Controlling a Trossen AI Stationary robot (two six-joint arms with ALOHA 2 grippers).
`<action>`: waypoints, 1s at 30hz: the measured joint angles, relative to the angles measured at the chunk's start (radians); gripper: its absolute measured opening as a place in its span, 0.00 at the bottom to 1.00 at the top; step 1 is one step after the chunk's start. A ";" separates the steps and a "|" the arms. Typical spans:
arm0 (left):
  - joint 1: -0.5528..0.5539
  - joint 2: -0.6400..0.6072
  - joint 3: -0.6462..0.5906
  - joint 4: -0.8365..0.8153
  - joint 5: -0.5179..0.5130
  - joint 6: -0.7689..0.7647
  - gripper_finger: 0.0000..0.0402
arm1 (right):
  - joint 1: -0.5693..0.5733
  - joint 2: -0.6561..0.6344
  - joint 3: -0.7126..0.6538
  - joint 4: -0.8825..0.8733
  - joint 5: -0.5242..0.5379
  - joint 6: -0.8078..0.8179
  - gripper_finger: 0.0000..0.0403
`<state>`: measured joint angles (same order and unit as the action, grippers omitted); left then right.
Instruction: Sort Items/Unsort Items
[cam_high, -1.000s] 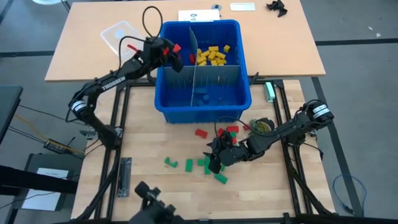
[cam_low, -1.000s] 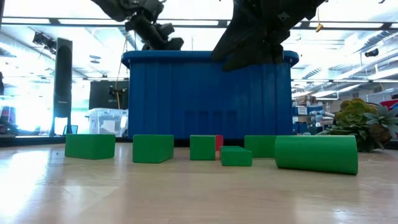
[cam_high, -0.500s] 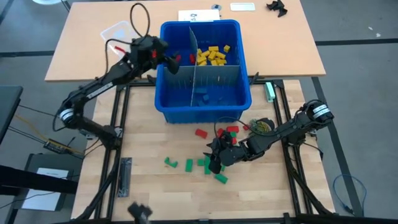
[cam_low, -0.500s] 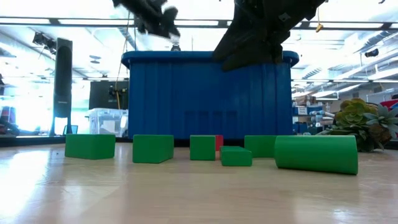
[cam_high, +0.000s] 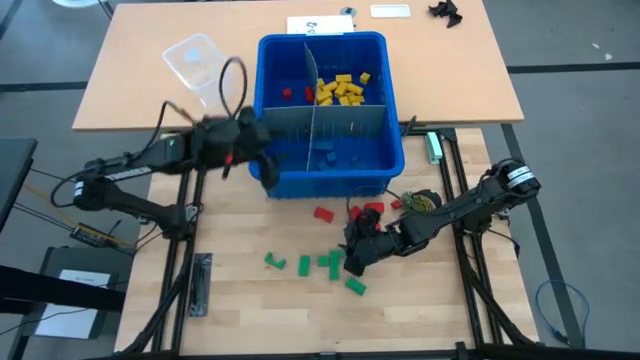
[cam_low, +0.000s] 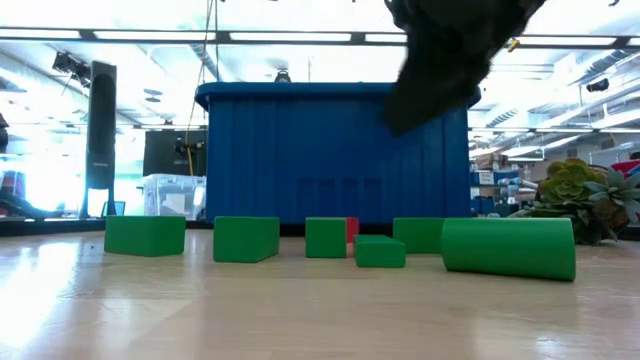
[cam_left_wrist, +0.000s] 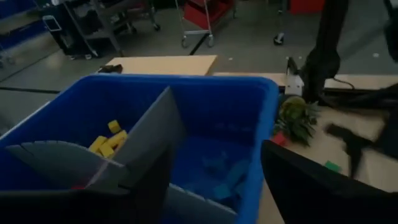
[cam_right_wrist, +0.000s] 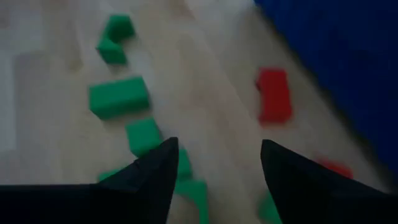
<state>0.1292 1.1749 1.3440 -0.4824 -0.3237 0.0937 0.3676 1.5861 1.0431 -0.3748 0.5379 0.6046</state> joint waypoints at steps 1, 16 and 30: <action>-0.033 -0.018 -0.040 0.023 -0.035 -0.010 0.62 | -0.006 -0.014 0.000 -0.051 -0.002 0.052 0.59; -0.313 -0.118 -0.534 0.401 -0.137 -0.278 0.57 | -0.144 0.013 0.000 -0.434 -0.079 0.490 0.61; -0.355 -0.105 -0.531 0.472 -0.140 -0.286 0.57 | -0.147 0.020 -0.177 -0.286 -0.116 0.651 0.58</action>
<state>-0.2256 1.0698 0.8127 -0.0105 -0.4641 -0.1921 0.2203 1.6066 0.8659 -0.6610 0.4221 1.2552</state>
